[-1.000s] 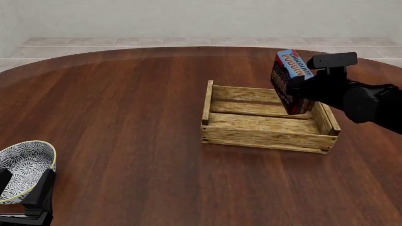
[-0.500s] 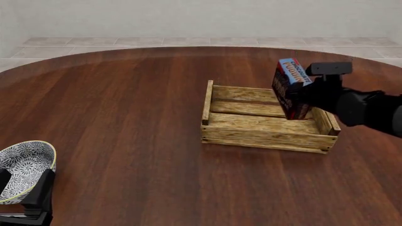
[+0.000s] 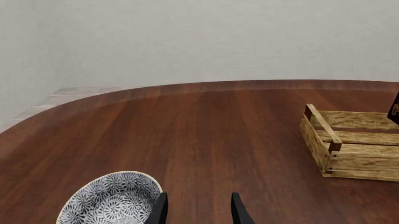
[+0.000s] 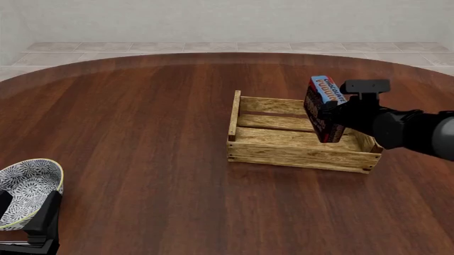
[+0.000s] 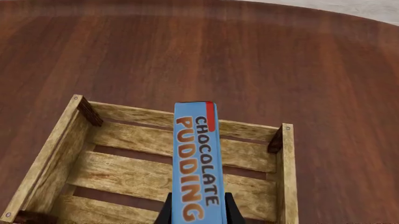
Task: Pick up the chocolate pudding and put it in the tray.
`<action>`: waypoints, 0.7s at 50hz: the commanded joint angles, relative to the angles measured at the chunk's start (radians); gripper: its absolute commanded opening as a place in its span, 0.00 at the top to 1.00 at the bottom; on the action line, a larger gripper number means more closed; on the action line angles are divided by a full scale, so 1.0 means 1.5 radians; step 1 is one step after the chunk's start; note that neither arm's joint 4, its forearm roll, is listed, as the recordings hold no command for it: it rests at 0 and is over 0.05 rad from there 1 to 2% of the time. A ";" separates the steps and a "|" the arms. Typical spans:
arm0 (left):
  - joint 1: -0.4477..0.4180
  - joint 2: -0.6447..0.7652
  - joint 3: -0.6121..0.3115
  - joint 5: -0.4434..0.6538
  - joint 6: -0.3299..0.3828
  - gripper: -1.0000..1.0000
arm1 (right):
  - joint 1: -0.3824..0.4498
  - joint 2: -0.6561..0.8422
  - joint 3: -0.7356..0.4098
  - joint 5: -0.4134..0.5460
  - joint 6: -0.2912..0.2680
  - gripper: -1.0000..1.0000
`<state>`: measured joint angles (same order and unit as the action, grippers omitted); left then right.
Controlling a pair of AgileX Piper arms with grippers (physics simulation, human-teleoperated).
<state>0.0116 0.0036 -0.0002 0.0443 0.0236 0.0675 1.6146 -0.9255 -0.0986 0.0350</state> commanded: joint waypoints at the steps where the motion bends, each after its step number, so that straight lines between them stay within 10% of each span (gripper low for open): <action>1: 0.000 0.000 0.000 0.000 0.000 0.00 | 0.004 0.007 0.002 -0.003 0.015 1.00; 35: -0.006 0.001 0.000 -0.002 0.002 0.00 | 0.003 0.025 0.003 -0.006 0.015 1.00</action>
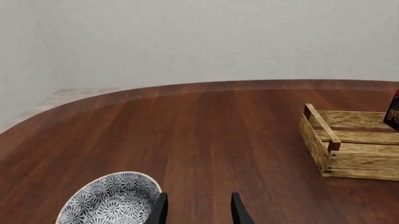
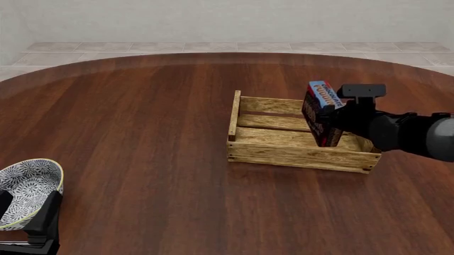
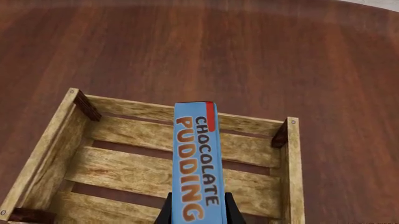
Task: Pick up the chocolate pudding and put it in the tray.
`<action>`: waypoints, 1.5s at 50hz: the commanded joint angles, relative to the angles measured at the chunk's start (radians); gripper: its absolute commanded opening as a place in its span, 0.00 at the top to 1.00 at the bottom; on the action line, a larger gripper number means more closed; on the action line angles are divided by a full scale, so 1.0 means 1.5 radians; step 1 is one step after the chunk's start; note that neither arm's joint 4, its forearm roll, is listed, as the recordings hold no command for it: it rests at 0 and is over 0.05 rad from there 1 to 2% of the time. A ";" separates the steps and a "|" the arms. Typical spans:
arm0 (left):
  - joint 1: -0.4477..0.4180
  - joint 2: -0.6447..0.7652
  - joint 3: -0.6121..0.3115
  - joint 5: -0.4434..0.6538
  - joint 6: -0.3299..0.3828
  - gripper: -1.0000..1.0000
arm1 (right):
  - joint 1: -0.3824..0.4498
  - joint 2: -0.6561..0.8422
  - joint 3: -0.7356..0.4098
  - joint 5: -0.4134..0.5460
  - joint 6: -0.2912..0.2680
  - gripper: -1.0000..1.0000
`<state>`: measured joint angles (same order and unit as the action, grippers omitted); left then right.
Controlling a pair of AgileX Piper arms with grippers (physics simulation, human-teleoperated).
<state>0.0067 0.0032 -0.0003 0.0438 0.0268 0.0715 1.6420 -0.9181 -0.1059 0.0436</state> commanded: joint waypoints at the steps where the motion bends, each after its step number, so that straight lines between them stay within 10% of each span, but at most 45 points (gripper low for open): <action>1: -0.004 0.001 0.000 -0.002 0.001 0.00 | 0.000 0.008 -0.001 -0.001 0.009 1.00; 75: 0.000 0.002 0.000 0.004 -0.005 0.00 | -0.007 0.096 -0.020 -0.015 0.002 1.00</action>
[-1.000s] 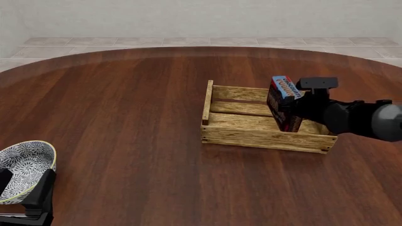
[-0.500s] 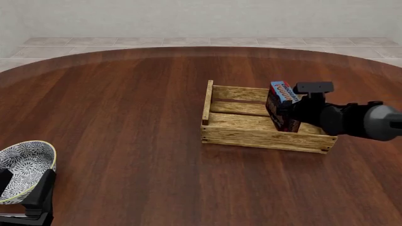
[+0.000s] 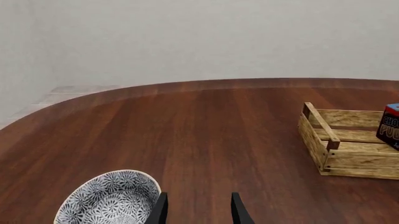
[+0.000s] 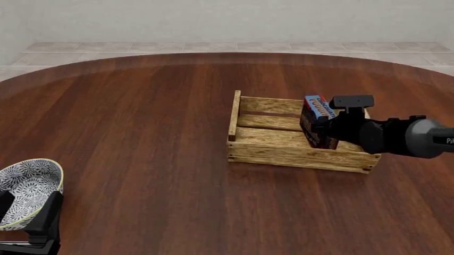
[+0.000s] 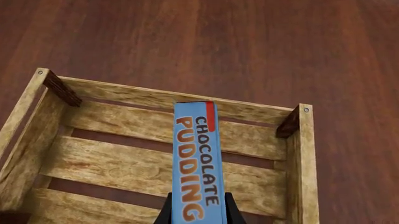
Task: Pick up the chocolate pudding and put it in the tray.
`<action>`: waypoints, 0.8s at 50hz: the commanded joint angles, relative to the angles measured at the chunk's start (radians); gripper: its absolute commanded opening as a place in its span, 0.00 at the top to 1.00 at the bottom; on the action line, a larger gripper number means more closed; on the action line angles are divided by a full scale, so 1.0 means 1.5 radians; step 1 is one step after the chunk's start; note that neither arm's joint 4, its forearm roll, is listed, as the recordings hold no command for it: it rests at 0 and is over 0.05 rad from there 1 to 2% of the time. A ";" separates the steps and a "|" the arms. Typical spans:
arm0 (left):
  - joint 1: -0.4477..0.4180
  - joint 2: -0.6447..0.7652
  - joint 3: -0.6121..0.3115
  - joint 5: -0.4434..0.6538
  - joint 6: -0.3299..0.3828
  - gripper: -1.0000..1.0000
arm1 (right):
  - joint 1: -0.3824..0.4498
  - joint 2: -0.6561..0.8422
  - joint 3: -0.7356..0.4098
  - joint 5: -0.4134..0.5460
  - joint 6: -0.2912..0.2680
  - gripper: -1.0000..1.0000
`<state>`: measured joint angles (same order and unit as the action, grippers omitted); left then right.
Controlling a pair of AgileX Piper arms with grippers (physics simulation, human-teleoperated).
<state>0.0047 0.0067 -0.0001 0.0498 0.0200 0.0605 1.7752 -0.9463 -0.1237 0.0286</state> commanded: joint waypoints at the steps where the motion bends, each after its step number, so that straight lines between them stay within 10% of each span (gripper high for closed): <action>1: 0.001 0.000 0.000 0.000 0.000 0.00 | 0.000 0.008 -0.001 -0.004 0.012 1.00; 40: 0.002 -0.002 0.000 0.001 0.001 0.00 | 0.001 0.027 0.026 -0.032 0.019 1.00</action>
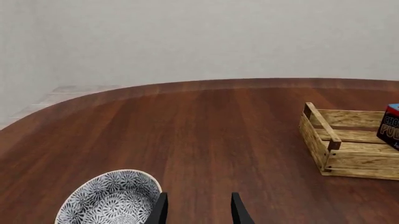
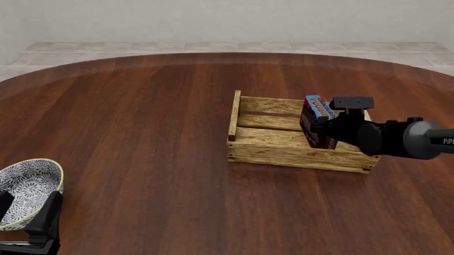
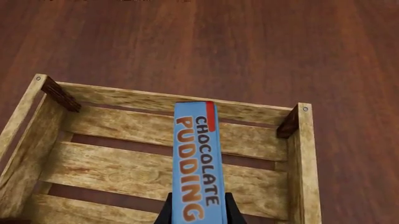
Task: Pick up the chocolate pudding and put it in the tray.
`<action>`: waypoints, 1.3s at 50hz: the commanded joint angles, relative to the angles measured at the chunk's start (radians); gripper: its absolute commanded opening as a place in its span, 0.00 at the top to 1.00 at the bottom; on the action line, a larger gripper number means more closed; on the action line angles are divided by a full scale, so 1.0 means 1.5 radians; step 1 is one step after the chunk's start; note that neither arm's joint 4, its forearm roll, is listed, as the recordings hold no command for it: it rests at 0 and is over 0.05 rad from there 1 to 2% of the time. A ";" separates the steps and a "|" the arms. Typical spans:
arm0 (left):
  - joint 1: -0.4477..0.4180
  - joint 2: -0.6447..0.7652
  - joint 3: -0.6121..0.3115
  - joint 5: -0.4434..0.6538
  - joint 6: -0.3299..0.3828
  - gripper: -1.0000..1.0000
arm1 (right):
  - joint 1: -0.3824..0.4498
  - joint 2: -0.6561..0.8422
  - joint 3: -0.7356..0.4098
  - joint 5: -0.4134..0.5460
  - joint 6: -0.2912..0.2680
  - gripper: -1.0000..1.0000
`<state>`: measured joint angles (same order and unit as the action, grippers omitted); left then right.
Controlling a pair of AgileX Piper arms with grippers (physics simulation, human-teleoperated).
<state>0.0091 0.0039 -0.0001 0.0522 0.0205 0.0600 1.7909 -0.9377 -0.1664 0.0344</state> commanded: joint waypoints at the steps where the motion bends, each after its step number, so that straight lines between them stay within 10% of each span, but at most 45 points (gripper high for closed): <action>1: -0.001 0.000 0.000 0.000 0.001 0.00 | 0.000 0.016 0.020 -0.003 0.015 1.00; 32: -0.001 -0.001 0.000 0.002 -0.001 0.00 | 0.014 0.013 0.021 0.001 0.023 1.00; 33: -0.001 -0.001 0.000 0.001 -0.001 0.00 | 0.014 0.013 0.020 0.002 0.022 0.00; 65: -0.003 -0.001 0.000 0.001 -0.001 0.00 | 0.013 0.006 0.018 0.008 0.020 0.00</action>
<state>0.0061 0.0033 -0.0001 0.0539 0.0193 0.0802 1.8043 -0.9117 -0.1579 0.0654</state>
